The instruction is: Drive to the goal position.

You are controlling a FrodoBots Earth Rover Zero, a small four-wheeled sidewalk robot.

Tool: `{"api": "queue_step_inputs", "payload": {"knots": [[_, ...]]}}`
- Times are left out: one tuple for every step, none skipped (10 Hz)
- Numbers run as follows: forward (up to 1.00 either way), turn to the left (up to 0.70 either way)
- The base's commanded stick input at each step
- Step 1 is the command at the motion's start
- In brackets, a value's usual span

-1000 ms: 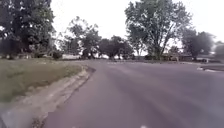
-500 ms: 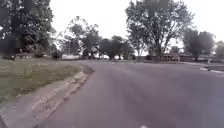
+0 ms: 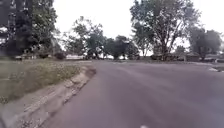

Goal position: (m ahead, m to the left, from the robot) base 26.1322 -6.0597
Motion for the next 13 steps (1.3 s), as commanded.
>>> {"api": "queue_step_inputs", "payload": {"knots": [[1.0,0.0],[1.0,0.0],[1.0,0.0],[1.0,0.0],[1.0,0.0],[1.0,0.0],[1.0,0.0],[1.0,0.0],[1.0,0.0],[1.0,0.0],[1.0,0.0],[1.0,0.0],[1.0,0.0]]}}
